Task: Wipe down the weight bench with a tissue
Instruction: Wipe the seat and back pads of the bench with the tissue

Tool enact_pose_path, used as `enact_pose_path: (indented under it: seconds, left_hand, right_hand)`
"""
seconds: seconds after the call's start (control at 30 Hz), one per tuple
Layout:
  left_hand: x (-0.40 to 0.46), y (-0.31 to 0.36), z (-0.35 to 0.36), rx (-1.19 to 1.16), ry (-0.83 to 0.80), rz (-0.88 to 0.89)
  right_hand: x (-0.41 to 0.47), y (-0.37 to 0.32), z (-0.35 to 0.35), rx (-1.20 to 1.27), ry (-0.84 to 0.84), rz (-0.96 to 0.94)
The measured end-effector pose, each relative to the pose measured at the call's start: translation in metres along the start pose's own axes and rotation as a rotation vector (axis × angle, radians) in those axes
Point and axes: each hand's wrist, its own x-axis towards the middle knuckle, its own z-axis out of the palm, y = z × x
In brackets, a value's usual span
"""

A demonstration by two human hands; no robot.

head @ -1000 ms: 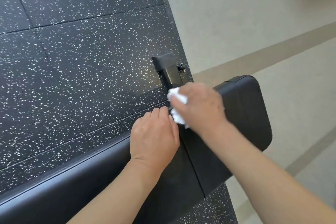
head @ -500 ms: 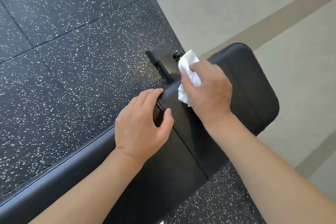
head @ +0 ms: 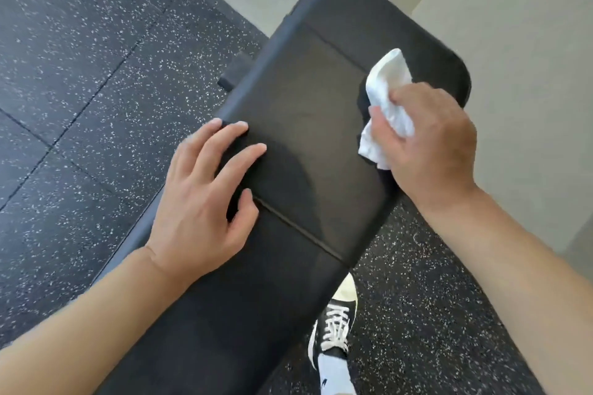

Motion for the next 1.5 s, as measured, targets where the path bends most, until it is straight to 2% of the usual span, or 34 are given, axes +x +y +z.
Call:
enact_pose_path:
  seconds: [0.13,0.27,0.33,0.43,0.6,0.73,0.8,0.87,0.93,1.03,1.13,1.23,1.33,1.5]
  left_hand:
    - [0.042,0.019,0.006,0.079,-0.066,0.110]
    - [0.089,0.045,0.028,0.106,-0.105,0.243]
    - [0.097,0.053,0.038,0.114,-0.085,0.251]
    - [0.094,0.057,0.043,0.116,-0.049,0.213]
    - [0.094,0.057,0.043,0.093,-0.063,0.189]
    - [0.093,0.060,0.043,0.100,-0.056,0.199]
    - [0.094,0.059,0.044,0.106,-0.060,0.211]
    - [0.093,0.059,0.045,0.116,-0.062,0.215]
    - [0.093,0.060,0.046,0.118,-0.062,0.214]
    - [0.094,0.061,0.045,0.115,-0.067,0.213]
    - [0.095,0.062,0.046,0.125,-0.083,0.202]
    - [0.096,0.060,0.046,0.140,-0.086,0.200]
    - [0.097,0.056,0.046,0.147,-0.084,0.213]
    - [0.097,0.055,0.046,0.169,-0.093,0.219]
  right_hand:
    - [-0.050,-0.027,-0.001,0.074,0.062,0.176]
    - [-0.107,-0.057,-0.002,0.182,0.055,0.121]
    - [-0.123,-0.052,-0.005,0.290,0.087,0.162]
    - [-0.134,-0.033,-0.007,0.436,0.175,0.358]
    - [-0.125,-0.045,0.007,0.799,0.335,0.882]
    - [-0.085,-0.030,0.017,0.913,0.521,1.076]
    - [-0.061,-0.008,0.020,0.923,0.546,1.181]
    - [-0.049,0.001,0.020,0.883,0.548,1.191]
    - [-0.059,-0.009,0.016,0.877,0.514,1.121]
    - [-0.109,-0.048,0.009,0.894,0.372,1.044]
    - [-0.165,-0.083,0.008,0.948,0.259,1.090]
    - [-0.177,-0.091,0.005,0.954,0.215,1.126]
    - [-0.133,-0.066,0.006,0.919,0.266,1.113]
    - [-0.028,0.009,0.018,0.776,0.493,1.140]
